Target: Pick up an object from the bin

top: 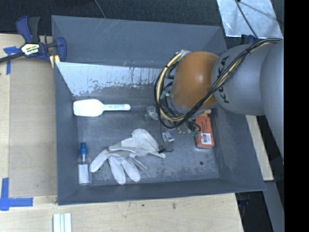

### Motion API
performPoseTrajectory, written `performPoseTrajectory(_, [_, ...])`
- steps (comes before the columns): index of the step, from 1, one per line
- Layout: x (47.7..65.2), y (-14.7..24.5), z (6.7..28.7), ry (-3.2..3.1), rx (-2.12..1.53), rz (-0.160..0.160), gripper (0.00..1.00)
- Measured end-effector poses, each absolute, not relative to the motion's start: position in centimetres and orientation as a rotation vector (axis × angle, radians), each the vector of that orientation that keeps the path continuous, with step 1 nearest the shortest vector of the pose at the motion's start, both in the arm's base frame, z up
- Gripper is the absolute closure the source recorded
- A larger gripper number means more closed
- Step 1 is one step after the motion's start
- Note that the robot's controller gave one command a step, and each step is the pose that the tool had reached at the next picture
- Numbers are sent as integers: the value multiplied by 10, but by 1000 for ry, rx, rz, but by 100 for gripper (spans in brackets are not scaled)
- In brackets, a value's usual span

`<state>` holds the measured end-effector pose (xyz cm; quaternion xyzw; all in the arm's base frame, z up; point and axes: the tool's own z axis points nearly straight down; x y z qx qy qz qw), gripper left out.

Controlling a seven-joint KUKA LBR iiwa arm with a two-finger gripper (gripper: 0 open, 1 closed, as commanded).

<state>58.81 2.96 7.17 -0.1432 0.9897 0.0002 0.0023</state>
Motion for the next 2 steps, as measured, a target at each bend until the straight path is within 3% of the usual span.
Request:
performPoseTrajectory(1, [595,47,92,3112,-418,0,0])
performPoseTrajectory(2, [583,67,98,3091,-544,0,0])
